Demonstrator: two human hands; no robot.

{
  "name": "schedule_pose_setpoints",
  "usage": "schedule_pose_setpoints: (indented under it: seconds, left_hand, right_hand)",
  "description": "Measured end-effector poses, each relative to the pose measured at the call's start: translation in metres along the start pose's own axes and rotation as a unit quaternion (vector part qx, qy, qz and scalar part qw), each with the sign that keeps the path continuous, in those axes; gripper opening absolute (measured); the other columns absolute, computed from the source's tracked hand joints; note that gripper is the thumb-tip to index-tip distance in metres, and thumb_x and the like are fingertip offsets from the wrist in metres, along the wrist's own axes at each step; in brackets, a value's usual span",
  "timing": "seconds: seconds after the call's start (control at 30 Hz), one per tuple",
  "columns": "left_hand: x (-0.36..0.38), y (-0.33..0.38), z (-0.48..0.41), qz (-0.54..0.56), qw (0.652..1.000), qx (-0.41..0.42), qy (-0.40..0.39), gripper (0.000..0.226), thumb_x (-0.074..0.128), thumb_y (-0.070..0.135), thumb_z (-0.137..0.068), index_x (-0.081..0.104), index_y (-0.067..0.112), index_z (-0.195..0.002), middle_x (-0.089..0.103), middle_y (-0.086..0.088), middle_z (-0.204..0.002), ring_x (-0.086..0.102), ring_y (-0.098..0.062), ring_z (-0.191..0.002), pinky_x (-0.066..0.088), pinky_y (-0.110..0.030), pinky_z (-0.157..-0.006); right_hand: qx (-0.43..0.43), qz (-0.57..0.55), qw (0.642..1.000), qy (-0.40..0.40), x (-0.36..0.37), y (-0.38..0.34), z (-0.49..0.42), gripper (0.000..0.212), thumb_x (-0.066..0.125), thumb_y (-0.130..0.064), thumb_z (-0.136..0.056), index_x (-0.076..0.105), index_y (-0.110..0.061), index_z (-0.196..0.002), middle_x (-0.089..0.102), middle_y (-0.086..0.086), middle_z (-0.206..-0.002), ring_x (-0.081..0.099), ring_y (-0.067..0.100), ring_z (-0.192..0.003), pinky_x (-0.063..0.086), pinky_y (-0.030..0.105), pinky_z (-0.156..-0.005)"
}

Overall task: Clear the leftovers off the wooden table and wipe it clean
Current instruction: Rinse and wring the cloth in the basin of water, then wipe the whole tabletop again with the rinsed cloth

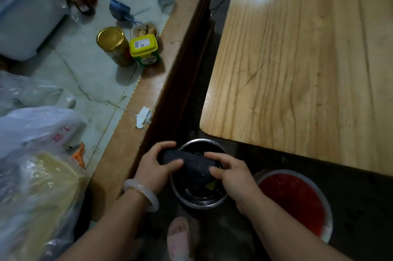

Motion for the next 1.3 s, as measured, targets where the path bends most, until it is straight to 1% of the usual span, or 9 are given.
schedule_pose_setpoints:
  seconds: [0.1, 0.2, 0.3, 0.4, 0.53, 0.7, 1.0, 1.13, 1.3]
  left_hand:
    - [0.004, 0.006, 0.010, -0.231, 0.969, 0.025, -0.085, 0.061, 0.078, 0.009, -0.074, 0.051, 0.028, -0.125, 0.047, 0.004, -0.120, 0.048, -0.009, -0.107, 0.042, -0.016, -0.086]
    - [0.006, 0.018, 0.018, -0.427, 0.897, 0.096, -0.059, 0.055, 0.071, 0.015, -0.078, 0.052, 0.029, -0.127, 0.041, 0.002, -0.118, 0.046, -0.017, -0.111, 0.037, -0.024, -0.094]
    - [-0.009, 0.038, 0.021, -0.370, 0.922, 0.102, 0.060, 0.034, 0.071, 0.001, -0.072, 0.066, 0.024, -0.098, 0.043, 0.002, -0.100, 0.050, -0.021, -0.098, 0.034, -0.023, -0.077]
    - [-0.025, 0.068, 0.028, -0.354, 0.916, 0.115, 0.147, 0.025, 0.071, -0.001, -0.071, 0.069, 0.021, -0.083, 0.044, 0.000, -0.101, 0.042, -0.020, -0.099, 0.036, -0.028, -0.079]
    - [-0.033, 0.115, 0.041, -0.356, 0.905, 0.149, 0.178, 0.028, 0.068, -0.001, -0.070, 0.072, 0.020, -0.088, 0.052, -0.001, -0.115, 0.041, -0.027, -0.115, 0.037, -0.040, -0.095]
    - [-0.036, 0.198, 0.055, -0.332, 0.878, 0.250, 0.237, 0.027, 0.060, 0.004, -0.064, 0.070, 0.018, -0.085, 0.063, -0.003, -0.092, 0.055, -0.030, -0.093, 0.040, -0.039, -0.085]
    - [-0.003, 0.336, 0.056, -0.281, 0.834, 0.344, 0.327, 0.021, 0.060, 0.004, -0.073, 0.065, 0.017, -0.088, 0.062, -0.004, -0.095, 0.053, -0.025, -0.094, 0.038, -0.031, -0.082]
    - [0.029, 0.349, 0.041, -0.276, 0.817, 0.407, 0.302, 0.020, 0.063, 0.005, -0.072, 0.062, 0.018, -0.087, 0.063, -0.002, -0.099, 0.056, -0.023, -0.098, 0.045, -0.040, -0.088]
    - [0.095, 0.266, 0.000, -0.360, 0.830, 0.408, 0.122, 0.027, 0.071, 0.001, -0.069, 0.063, 0.016, -0.091, 0.065, -0.005, -0.109, 0.060, -0.027, -0.107, 0.049, -0.045, -0.089]
  right_hand:
    - [-0.039, 0.217, 0.975, -0.005, 0.002, -0.011, 0.006, 0.064, 0.074, 0.000, -0.078, 0.058, -0.033, -0.131, 0.050, -0.003, -0.125, 0.054, 0.013, -0.114, 0.048, 0.023, -0.097]
    - [-0.107, 0.394, 0.912, 0.023, 0.002, -0.028, 0.016, 0.054, 0.068, -0.007, -0.085, 0.054, -0.029, -0.133, 0.036, -0.010, -0.117, 0.048, 0.006, -0.107, 0.034, 0.006, -0.088]
    - [-0.151, 0.376, 0.912, 0.064, -0.002, -0.046, 0.022, 0.029, 0.061, -0.009, -0.090, 0.061, -0.021, -0.116, 0.032, -0.017, -0.100, 0.048, 0.001, -0.088, 0.043, 0.004, -0.075]
    - [-0.193, 0.371, 0.906, 0.065, -0.002, -0.073, 0.030, 0.018, 0.058, -0.012, -0.091, 0.067, -0.021, -0.103, 0.034, -0.011, -0.111, 0.048, 0.007, -0.097, 0.048, 0.020, -0.084]
    - [-0.200, 0.325, 0.924, 0.035, -0.017, -0.115, 0.042, 0.016, 0.057, -0.015, -0.092, 0.070, -0.022, -0.095, 0.064, -0.004, -0.091, 0.060, 0.010, -0.083, 0.052, 0.027, -0.071]
    - [-0.259, 0.234, 0.937, 0.024, -0.047, -0.194, 0.054, 0.016, 0.064, -0.013, -0.090, 0.070, -0.028, -0.093, 0.066, -0.008, -0.089, 0.060, 0.005, -0.085, 0.050, 0.018, -0.071]
    - [-0.385, 0.166, 0.907, 0.051, -0.120, -0.324, 0.069, 0.023, 0.060, -0.003, -0.091, 0.071, -0.020, -0.102, 0.066, -0.008, -0.096, 0.060, 0.005, -0.097, 0.052, 0.025, -0.087]
    - [-0.431, 0.172, 0.879, 0.107, -0.149, -0.331, 0.056, 0.029, 0.058, 0.002, -0.089, 0.072, -0.020, -0.101, 0.063, -0.014, -0.097, 0.057, -0.002, -0.095, 0.049, 0.017, -0.087]
    - [-0.369, 0.280, 0.881, 0.091, -0.170, -0.260, 0.021, 0.039, 0.059, 0.010, -0.084, 0.071, -0.024, -0.101, 0.063, -0.008, -0.107, 0.055, -0.003, -0.101, 0.039, 0.009, -0.093]
Point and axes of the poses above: each hand's wrist, its own z-axis away from the middle knuckle, its own x-axis out of the palm, y = z × x, the point moved 8 cm from there along -z, towards the middle knuckle
